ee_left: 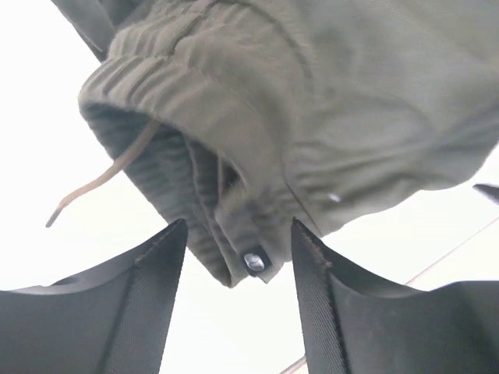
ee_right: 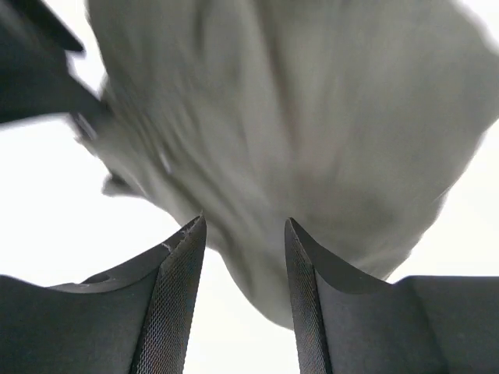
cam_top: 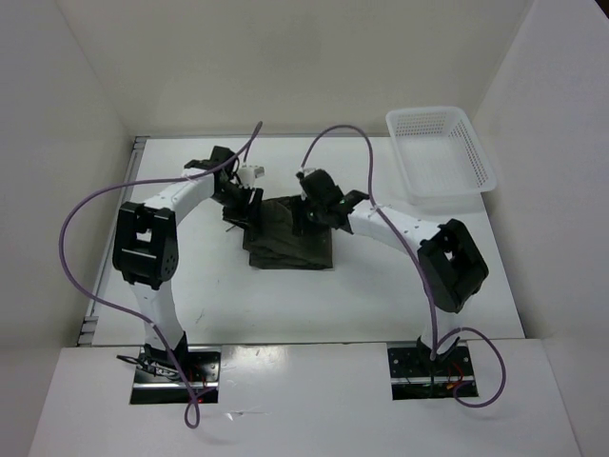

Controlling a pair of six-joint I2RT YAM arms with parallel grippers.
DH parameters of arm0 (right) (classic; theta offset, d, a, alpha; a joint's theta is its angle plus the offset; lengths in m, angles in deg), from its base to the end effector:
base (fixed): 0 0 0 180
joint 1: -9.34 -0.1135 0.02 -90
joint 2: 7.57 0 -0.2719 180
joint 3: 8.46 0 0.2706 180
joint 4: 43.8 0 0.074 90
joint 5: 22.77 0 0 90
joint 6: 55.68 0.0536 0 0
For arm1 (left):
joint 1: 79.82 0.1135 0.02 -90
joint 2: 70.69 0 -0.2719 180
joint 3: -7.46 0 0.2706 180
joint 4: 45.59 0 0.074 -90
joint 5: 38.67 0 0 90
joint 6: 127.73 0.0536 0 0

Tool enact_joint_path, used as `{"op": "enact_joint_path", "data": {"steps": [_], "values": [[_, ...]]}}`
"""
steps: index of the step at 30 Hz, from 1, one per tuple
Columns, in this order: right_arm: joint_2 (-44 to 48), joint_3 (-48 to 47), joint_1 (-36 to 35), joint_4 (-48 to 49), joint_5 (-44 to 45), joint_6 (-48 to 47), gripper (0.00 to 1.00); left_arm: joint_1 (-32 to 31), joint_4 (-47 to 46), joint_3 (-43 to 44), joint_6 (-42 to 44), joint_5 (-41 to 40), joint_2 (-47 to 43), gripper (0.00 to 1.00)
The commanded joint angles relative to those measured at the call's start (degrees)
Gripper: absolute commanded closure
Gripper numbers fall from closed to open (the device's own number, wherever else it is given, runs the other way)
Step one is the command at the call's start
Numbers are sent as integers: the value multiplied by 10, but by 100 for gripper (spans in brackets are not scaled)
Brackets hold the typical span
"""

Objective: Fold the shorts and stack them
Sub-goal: Fold the shorts

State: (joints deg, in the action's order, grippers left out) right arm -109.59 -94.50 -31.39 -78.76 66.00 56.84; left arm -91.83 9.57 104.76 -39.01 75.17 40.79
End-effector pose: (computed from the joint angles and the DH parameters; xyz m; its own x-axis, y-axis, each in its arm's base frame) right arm 0.3154 0.2731 0.2059 -0.7973 -0.1812 -0.5757 -0.3867 0.8857 0.2567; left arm 0.4115 -0.1097 0.1851 -0.9223 0.1753 -0.3443 0.3093 0.8691 -0.3860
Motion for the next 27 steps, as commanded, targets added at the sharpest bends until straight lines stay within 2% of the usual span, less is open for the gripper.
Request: {"op": "enact_joint_path", "data": {"steps": [1, 5, 8, 12, 16, 20, 21, 25, 27], "values": [[18, -84, 48, 19, -4, -53, 49, 3, 60, 35, 13, 44, -52, 36], [-74, -195, 83, -30, -4, -115, 47, 3, 76, 2, 13, 53, -52, 34], [-137, -235, 89, -44, 1, -155, 52, -9, 64, -30, 13, 43, -52, 31], [-181, -252, 95, -50, -2, -186, 55, -20, 39, -42, 13, 33, -46, 30], [-204, -252, 95, -44, -27, -191, 50, -26, 32, -54, 13, 12, -35, 29], [-210, -252, 95, -39, -33, -196, 50, -26, 27, -54, 13, 25, -29, 29], [-210, -246, 95, -39, -33, -196, 50, -26, 21, -60, 13, 25, -29, 34], [-216, -234, 95, -39, -46, -202, 51, -31, 21, -71, 13, 31, -18, 46], [-222, -234, 95, -33, -47, -202, 52, -31, 16, -77, 13, 37, -18, 59]]}}
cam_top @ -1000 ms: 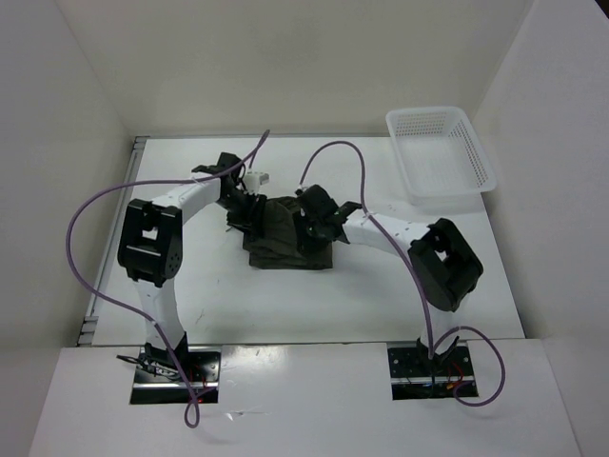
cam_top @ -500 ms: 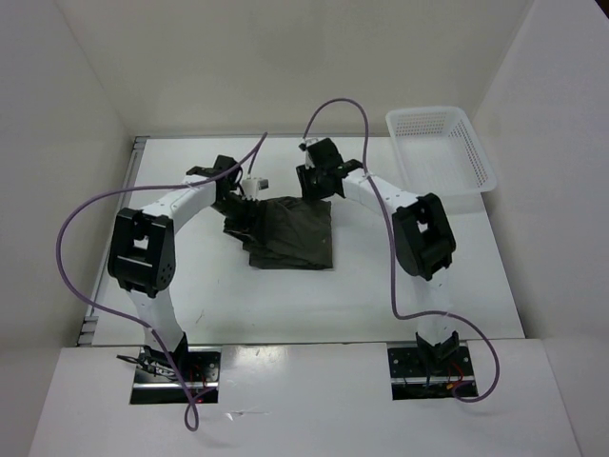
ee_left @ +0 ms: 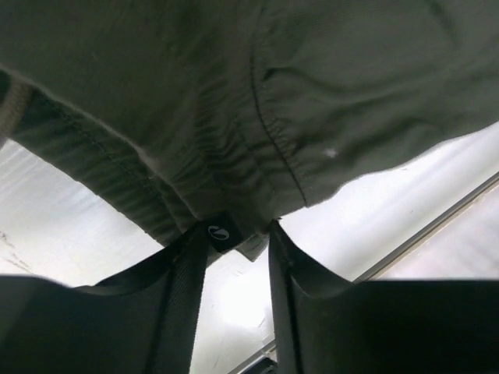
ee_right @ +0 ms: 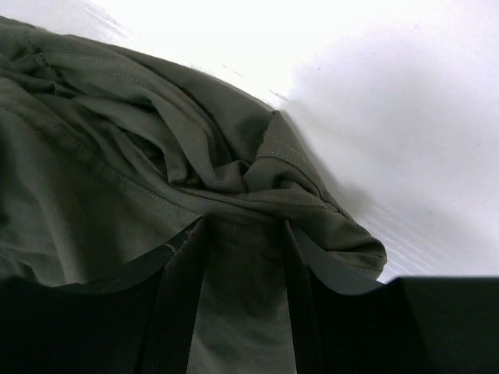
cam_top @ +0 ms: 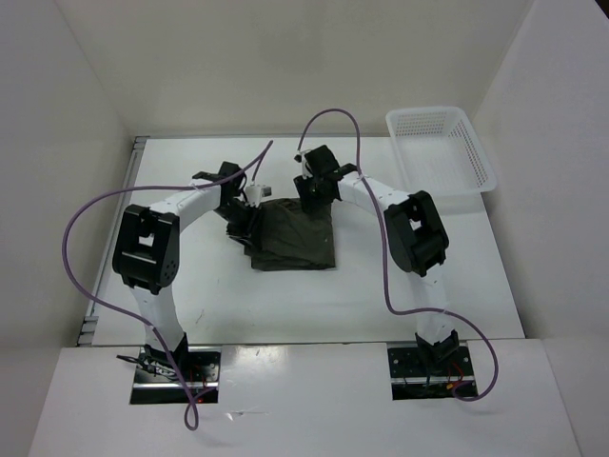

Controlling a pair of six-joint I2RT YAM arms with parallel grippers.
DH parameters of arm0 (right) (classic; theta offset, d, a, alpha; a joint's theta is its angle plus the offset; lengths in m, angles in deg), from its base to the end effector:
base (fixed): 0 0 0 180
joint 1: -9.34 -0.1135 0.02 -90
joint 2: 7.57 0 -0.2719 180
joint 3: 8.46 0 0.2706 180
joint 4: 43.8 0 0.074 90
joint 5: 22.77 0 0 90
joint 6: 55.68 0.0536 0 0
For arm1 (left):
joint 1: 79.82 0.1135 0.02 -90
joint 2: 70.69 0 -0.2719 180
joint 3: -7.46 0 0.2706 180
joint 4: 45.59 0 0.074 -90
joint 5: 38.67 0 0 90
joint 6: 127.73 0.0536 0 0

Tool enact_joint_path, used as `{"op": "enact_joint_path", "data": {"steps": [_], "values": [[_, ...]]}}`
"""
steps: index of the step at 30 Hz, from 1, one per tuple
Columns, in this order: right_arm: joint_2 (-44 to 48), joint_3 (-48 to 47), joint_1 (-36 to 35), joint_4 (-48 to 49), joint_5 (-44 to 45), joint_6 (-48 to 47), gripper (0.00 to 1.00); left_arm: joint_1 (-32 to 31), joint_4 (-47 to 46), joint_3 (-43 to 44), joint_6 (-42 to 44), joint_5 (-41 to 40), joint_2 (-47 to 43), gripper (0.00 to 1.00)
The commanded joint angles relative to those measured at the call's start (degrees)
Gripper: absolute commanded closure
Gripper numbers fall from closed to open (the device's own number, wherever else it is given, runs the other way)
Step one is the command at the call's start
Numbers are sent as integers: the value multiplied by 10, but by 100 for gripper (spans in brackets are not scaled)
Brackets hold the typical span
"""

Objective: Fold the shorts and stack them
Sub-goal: Fold the shorts

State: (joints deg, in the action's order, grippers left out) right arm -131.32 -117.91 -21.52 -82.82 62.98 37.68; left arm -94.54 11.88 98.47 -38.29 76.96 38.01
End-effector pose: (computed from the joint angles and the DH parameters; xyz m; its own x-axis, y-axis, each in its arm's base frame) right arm 0.4353 0.2647 0.1705 -0.7195 -0.3618 -0.5928 -0.5082 0.8560 0.0943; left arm 0.3774 -0.1231 0.1706 -0.9382 0.2374 -0.2520 0.3271 0.8462 -0.4206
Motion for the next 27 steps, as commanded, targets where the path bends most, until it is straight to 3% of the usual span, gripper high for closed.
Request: {"op": "enact_joint_path", "data": {"steps": [1, 4, 5, 6, 8, 13, 18, 24, 25, 27], "values": [[-13, 0, -4, 7, -16, -10, 54, -4, -7, -19, 6, 19, 15, 63], [-30, -24, -4, -5, -8, -10, 71, -4, -2, -19, 6, 25, 15, 83], [-43, -30, -4, -5, -2, -10, 84, -4, 4, -19, 6, 25, 15, 88], [-48, -42, -4, -12, -2, -10, 90, -4, 4, -19, 6, 25, 15, 96], [-59, -47, -4, -17, 11, 2, 100, -4, 24, -19, 6, 25, 10, 98], [-48, -53, 29, -7, 33, 56, 100, 7, 77, -2, 6, 5, -25, 99], [23, 7, 97, 80, 56, 190, 100, 18, 107, 4, 6, -33, -39, 99], [28, 18, 103, 107, 22, 248, 100, -4, 114, 9, 6, -20, -34, 99], [18, 12, 103, 107, 11, 248, 100, -4, 105, -6, 6, -20, -34, 96], [5, -6, 103, 97, -17, 248, 94, -12, 78, -18, 6, -25, -34, 69]]}}
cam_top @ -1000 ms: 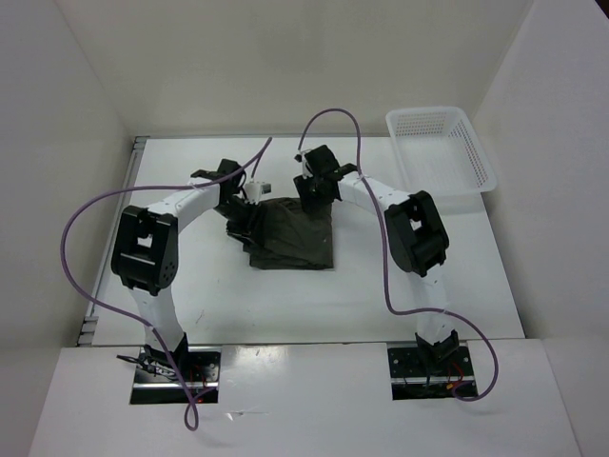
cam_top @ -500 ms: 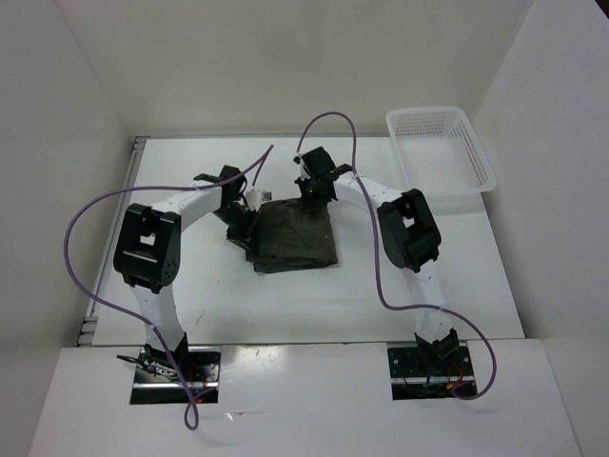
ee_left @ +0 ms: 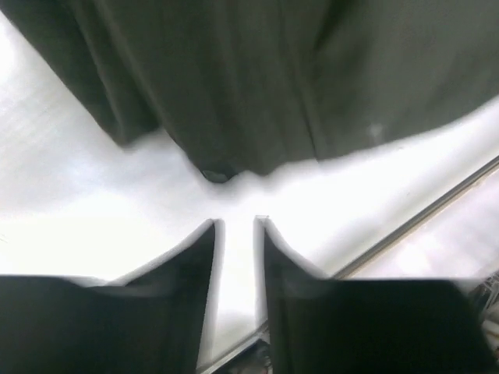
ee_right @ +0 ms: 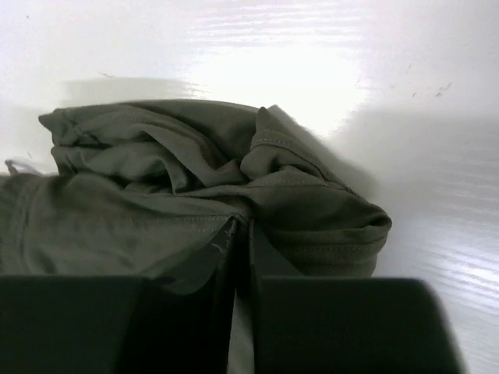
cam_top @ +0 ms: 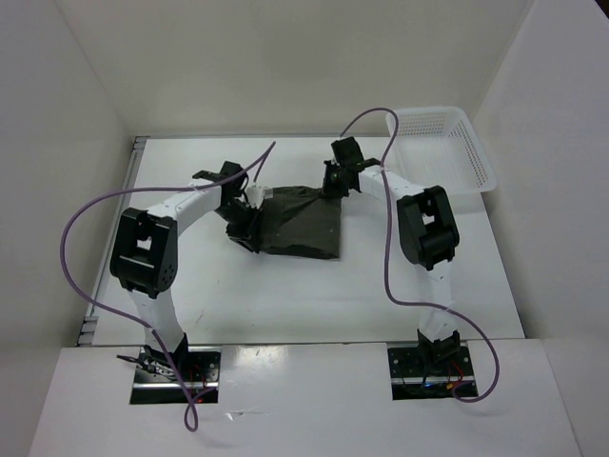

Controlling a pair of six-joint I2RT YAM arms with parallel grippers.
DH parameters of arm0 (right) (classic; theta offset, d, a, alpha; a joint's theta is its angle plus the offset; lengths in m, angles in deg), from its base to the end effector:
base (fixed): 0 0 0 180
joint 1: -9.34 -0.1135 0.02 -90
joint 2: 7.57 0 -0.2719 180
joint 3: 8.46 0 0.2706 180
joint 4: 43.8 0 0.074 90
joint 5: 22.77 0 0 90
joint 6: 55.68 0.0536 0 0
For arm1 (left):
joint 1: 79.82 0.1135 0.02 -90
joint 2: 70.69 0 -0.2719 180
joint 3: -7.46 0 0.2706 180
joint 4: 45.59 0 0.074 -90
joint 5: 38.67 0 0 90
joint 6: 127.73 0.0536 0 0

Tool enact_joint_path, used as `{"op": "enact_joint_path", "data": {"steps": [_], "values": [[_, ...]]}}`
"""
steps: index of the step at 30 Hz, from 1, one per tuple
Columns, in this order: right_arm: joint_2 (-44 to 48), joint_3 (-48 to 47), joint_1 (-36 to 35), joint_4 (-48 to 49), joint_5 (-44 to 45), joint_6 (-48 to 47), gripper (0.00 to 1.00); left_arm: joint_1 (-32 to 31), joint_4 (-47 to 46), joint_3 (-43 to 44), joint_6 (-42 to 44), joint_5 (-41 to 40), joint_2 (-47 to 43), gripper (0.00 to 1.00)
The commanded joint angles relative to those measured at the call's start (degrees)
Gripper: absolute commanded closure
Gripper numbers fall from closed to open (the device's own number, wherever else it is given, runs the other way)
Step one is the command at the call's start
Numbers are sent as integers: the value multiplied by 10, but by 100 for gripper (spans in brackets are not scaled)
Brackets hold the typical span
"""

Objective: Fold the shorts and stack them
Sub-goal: Fold the shorts

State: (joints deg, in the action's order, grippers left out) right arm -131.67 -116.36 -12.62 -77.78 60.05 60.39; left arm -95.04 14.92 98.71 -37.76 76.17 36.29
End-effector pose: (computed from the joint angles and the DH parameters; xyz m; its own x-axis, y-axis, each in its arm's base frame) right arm 0.4740 0.1983 0.1655 -0.8355 0.1332 -0.5330 -0.0869 0.9259 0.3677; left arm 0.3695 -0.1239 0.1811 -0.9374 0.2545 -0.2376 0.3342 0.8496 -0.4082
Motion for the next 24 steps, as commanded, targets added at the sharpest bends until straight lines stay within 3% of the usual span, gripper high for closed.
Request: {"op": "enact_joint_path", "data": {"steps": [1, 2, 4, 9, 14, 18, 24], "values": [[3, -32, 14, 46, 2, 11, 84, -7, 38, -26, 0, -17, -11, 57], [-4, -32, 14, 39, -18, 4, 70, -7, 29, -33, 0, -23, -11, 50], [-4, -39, 14, 34, -25, -11, 59, -7, 9, -33, 0, -39, -11, 41], [94, 7, 14, 63, -13, -37, 31, 39, 19, 7, 0, -25, -10, 38], [216, 120, 14, 63, 43, -22, 25, 81, 48, 145, 0, 62, -21, 36], [288, 253, 9, 58, 41, 1, 27, 81, -17, 155, 0, 52, 3, 31], [294, 339, -19, 53, -5, 18, 31, 58, -92, 186, 0, 90, 89, 24]]}}
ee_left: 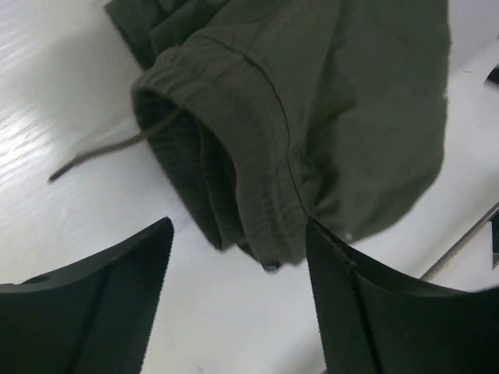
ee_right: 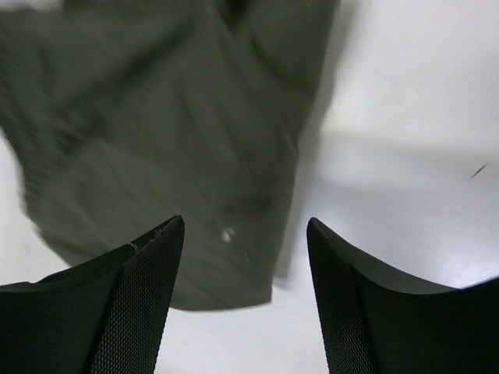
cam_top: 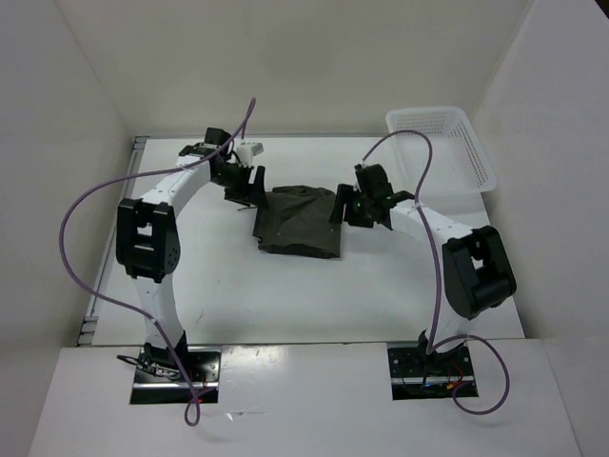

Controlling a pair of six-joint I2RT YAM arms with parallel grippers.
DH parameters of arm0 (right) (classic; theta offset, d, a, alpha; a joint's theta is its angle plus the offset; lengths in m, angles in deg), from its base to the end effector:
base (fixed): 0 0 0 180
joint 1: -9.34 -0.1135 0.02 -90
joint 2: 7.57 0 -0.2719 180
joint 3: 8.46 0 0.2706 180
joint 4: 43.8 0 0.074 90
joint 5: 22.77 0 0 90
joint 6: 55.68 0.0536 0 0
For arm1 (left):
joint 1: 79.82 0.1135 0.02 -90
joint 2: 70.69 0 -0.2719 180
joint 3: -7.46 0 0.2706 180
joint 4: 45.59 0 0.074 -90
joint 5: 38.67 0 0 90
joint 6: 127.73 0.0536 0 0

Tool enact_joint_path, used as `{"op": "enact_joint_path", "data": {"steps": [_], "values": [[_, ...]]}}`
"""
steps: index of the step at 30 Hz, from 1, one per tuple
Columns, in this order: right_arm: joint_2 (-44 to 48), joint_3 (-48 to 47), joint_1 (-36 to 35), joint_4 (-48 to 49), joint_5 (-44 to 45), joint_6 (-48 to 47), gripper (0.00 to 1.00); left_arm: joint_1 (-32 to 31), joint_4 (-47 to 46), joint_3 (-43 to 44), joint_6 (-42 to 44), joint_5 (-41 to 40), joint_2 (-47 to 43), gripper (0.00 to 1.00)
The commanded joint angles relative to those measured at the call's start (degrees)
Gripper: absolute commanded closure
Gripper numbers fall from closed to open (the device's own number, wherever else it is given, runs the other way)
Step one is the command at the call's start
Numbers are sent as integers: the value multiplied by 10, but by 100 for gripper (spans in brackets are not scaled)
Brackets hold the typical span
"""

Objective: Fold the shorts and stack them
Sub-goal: Fold the shorts

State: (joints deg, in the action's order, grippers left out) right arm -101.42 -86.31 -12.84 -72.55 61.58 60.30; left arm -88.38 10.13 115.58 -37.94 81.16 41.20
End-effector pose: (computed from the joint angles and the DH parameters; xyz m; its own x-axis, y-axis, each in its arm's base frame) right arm 0.3580 0.1517 0.2205 -0.7790 0.1532 -0.6081 -0.1103 0.9211 0.3734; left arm 0.4436 -0.0937 0.2442 -0.8533 0.1252 -0.5061 0.3757 0.8207 -0.4304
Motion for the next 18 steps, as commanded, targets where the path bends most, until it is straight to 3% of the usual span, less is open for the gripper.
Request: {"op": "enact_joint_path", "data": {"steps": [1, 3, 13, 18], "values": [[-8, 47, -16, 6, -35, 19, 31, -15, -58, 17, 2, 40, 40, 22], [-8, 68, -16, 23, -49, 26, 31, -22, -97, 17, 2, 27, 47, 16], [-35, 106, -16, 54, -126, 31, 31, -27, -181, 29, 2, -14, 104, 13], [-49, 118, -16, 42, -132, 20, 33, -32, -187, 29, 2, -21, 138, 29]]}}
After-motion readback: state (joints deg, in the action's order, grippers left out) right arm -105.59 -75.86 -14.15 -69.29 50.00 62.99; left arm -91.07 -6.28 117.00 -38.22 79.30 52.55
